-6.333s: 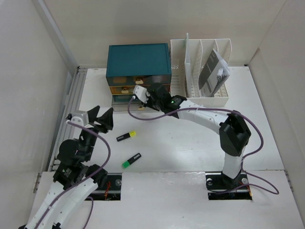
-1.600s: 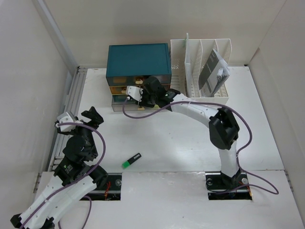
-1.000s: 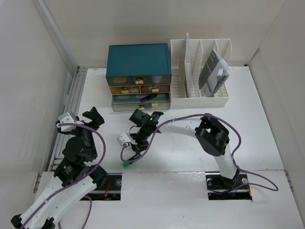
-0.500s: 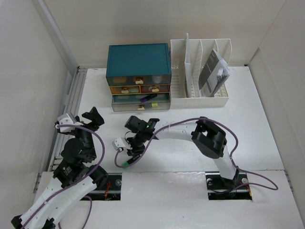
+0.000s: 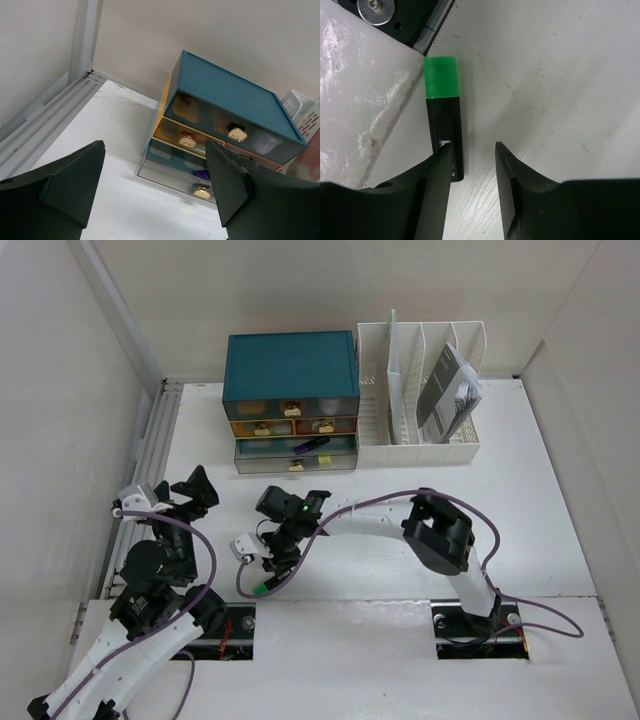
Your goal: Organize the desk
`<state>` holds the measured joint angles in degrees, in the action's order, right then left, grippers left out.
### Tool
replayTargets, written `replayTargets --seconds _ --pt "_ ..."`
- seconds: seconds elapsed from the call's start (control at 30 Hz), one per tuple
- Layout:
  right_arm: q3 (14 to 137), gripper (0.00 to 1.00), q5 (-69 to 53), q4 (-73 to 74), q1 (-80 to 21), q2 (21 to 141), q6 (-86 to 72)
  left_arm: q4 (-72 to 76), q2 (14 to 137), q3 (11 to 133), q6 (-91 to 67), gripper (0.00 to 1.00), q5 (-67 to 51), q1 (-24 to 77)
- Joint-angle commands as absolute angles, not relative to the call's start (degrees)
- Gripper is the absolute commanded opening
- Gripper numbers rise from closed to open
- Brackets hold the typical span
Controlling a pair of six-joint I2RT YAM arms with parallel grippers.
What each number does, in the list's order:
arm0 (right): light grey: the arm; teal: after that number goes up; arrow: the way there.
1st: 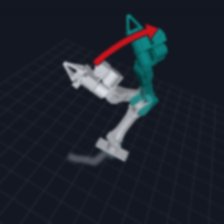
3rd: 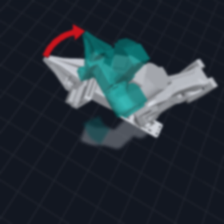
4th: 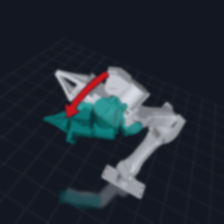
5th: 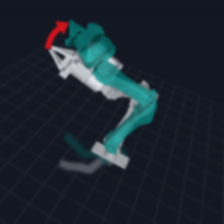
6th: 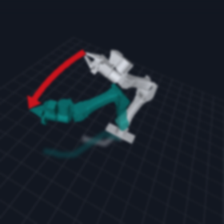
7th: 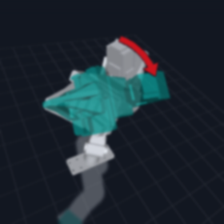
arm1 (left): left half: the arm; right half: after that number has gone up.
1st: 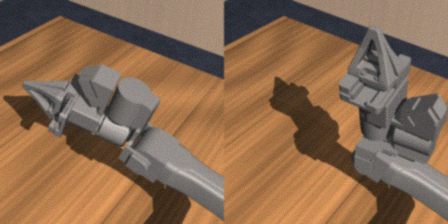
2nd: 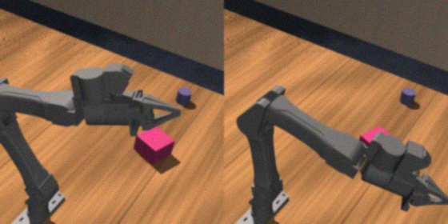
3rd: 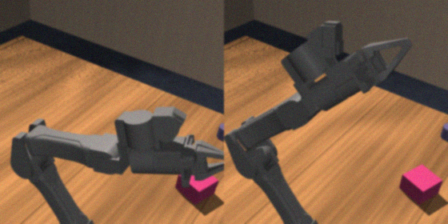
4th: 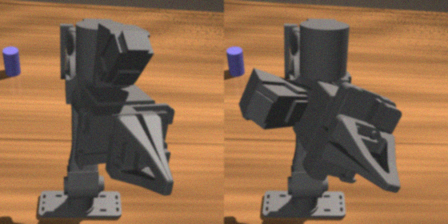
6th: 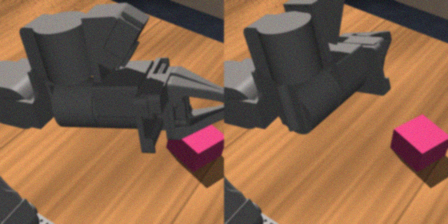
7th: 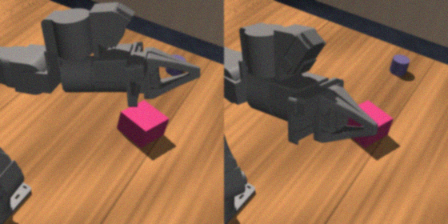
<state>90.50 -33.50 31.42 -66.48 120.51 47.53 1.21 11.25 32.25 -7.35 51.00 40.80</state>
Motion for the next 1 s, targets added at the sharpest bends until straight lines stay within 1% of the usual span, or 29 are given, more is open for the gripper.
replayTargets --seconds 0.0,0.17,0.43,0.5,0.67,0.9,0.93,0.97 --pt "93.2 0.45 -36.0 32.9 -67.1 119.6 47.0 4.9 10.0 31.7 -5.9 0.78 49.7 41.0" --pt "92.6 0.46 -38.7 33.4 -68.4 120.1 47.5 5.4 10.0 31.2 -5.9 0.78 49.7 41.0" --pt "92.1 0.46 -39.2 34.1 -70.7 120.8 48.6 5.4 10.0 31.2 -5.9 0.78 50.3 41.0" --pt "91.4 0.46 -37.9 33.1 -70.7 121.3 48.6 5.4 10.0 31.2 -5.9 0.78 50.3 41.0" --pt "89.5 0.46 -28.8 27.3 -70.7 123.1 46.1 5.4 10.0 31.2 -5.9 0.78 50.3 41.0" --pt "89.5 0.46 -24.8 26.2 -70.7 125.7 44.9 5.4 10.0 31.2 -5.9 0.78 50.3 41.0" --pt "89.5 0.46 -24.0 25.6 -70.7 125.7 44.4 5.4 10.0 31.2 -5.9 0.77 50.3 41.0" --pt "89.5 0.41 -24.0 25.6 -70.7 126.2 44.4 5.4 10.0 31.2 -5.9 0.77 50.3 41.0"
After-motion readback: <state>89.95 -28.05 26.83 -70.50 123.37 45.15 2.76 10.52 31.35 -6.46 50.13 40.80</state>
